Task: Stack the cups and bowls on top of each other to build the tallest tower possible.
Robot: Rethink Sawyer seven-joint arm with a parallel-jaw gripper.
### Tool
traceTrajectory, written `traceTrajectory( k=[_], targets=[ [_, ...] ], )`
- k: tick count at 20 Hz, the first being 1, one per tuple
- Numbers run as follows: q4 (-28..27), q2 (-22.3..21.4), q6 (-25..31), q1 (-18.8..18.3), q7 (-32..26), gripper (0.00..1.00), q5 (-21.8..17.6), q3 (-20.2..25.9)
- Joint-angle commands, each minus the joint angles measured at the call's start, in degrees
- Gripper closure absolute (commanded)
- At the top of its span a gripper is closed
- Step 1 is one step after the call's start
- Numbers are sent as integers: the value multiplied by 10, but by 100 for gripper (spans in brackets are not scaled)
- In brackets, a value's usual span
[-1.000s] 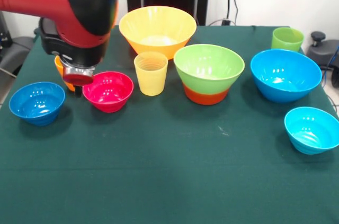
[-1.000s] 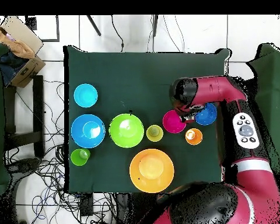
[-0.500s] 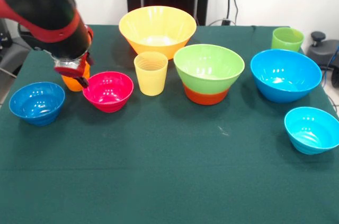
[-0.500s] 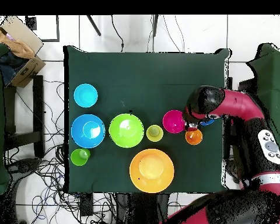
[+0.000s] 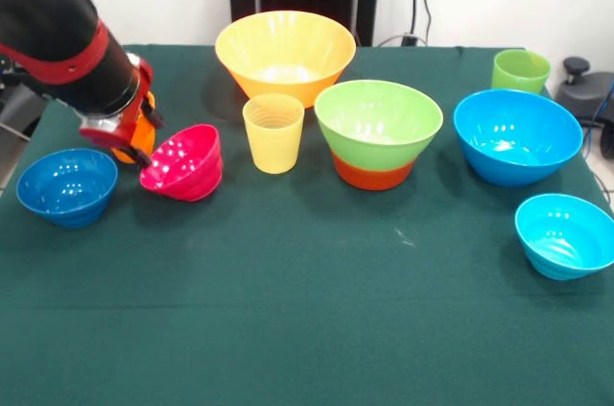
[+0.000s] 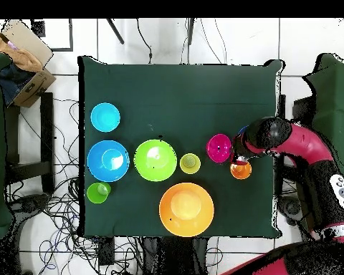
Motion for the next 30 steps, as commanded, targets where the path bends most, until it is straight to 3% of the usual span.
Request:
traceTrajectory(
  k=[1,5,15,25,30],
  targets=[
    [63,64,-155,-31,-125,0,-33,82],
    [86,79,-197,-60,-121,0,-31,108],
    [132,65,-234,-83,-73,0,-38,147],
    [175,35,-295,-64,1,0,-70,135],
    [170,31,-299,-56,4,0,-77,124]
  ],
)
